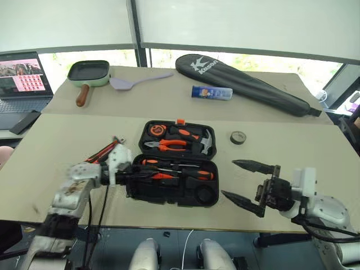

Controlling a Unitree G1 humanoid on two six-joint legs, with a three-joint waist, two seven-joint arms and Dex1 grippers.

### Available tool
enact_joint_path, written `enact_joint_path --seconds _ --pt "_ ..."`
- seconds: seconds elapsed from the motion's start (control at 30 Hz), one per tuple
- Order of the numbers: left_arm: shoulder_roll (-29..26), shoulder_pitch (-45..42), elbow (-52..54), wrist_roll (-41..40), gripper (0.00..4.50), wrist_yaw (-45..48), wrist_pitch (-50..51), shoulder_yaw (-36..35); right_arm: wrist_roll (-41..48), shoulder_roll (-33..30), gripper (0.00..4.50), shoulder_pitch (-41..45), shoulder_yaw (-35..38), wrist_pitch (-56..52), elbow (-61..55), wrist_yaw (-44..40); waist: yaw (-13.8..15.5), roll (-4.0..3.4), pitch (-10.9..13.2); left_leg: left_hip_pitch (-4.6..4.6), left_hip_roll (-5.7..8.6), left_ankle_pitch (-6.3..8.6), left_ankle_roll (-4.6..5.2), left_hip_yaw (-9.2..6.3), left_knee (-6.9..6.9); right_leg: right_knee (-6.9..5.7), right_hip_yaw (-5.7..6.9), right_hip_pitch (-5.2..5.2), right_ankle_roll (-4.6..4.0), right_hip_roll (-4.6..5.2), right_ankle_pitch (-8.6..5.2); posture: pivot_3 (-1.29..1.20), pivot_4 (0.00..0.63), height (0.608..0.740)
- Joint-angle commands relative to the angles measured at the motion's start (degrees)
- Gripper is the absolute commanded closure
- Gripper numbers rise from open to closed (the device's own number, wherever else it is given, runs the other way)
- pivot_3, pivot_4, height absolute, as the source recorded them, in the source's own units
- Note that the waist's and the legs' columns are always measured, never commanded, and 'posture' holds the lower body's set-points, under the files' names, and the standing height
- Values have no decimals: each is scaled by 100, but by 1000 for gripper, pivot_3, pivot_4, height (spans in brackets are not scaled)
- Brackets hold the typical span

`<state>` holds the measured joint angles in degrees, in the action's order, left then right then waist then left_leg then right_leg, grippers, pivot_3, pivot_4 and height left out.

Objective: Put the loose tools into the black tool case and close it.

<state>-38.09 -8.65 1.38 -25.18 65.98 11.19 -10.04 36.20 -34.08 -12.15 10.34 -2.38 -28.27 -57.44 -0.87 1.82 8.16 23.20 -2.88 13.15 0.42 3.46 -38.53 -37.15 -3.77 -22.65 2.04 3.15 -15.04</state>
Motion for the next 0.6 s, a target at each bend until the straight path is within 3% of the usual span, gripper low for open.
enact_joint_path --seconds 0.03,0.2,0.23,0.4,0.53,0.6 --pt "25 753 225 -169 2213 -763 -205 -1204 -29 220 0 -66 46 373 -235 52 -4 -1 0 -1 1 0 0 0 2 0 0 0 0 4 0 0 150 740" --pt "158 1833 -222 -188 276 -1505 -515 -2610 -219 522 0 -171 -198 584 -351 153 6 9 3 -6 -4 0 -1 2 3 1 1 0 0 11 -1 0 150 740" --pt "162 2111 -430 -271 99 -1520 -449 -2880 -217 617 0 -175 -230 699 -365 146 15 13 3 -6 -4 0 -1 2 3 1 2 0 0 13 -1 0 150 740" --pt "115 2924 -1109 -359 99 -1397 -655 -3472 -251 740 0 -314 -339 679 -504 281 32 32 2 -9 -2 1 -2 16 13 7 3 -8 -4 30 -4 0 150 740" --pt "-53 2590 -1042 -562 99 -1340 -334 -3271 -289 761 0 -292 -355 688 -521 395 191 49 -1 -4 -6 16 -32 13 13 9 24 -38 -42 40 -25 0 150 740" --pt "-323 2019 -1007 -567 99 -1240 -47 -2876 -262 745 0 -251 -377 615 -576 460 222 60 -5 -1 -6 25 -48 16 13 9 26 -39 -47 43 -25 0 150 740"
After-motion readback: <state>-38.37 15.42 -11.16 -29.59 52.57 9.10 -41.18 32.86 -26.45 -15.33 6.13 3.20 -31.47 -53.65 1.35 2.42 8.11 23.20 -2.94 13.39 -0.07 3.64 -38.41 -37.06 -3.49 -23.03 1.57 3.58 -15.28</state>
